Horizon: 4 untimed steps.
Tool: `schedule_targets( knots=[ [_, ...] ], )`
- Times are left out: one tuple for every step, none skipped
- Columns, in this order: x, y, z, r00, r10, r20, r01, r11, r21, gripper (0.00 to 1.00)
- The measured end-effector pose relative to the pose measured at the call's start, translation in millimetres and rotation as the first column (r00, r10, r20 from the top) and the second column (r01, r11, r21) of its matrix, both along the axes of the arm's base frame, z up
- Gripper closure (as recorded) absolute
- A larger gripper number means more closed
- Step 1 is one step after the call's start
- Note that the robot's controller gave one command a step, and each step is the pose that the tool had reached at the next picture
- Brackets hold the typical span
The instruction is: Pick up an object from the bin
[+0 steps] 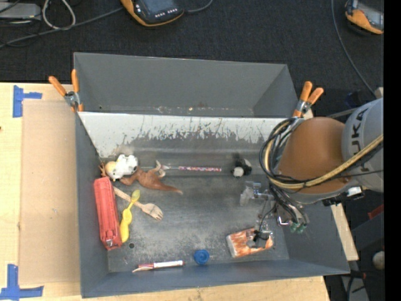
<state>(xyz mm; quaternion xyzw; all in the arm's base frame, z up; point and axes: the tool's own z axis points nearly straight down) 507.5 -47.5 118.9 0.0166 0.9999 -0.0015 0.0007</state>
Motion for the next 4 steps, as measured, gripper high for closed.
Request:
schedule_targets(
  knots=[
    [-12.6,-15.7,-13.2,0.999,-0.035,-0.016,0.035,0.999,0.006,0.0],
    [15.3,20.3,-31.6,0.974,0.227,-0.01,-0.226,0.974,0.01,1.0],
    [13.4,19.1,-31.3,0.973,0.23,-0.008,-0.23,0.973,0.01,1.0],
    [-21.0,-9.5,-26.6,0.966,0.259,-0.014,-0.259,0.966,0.011,1.0]
  ],
)
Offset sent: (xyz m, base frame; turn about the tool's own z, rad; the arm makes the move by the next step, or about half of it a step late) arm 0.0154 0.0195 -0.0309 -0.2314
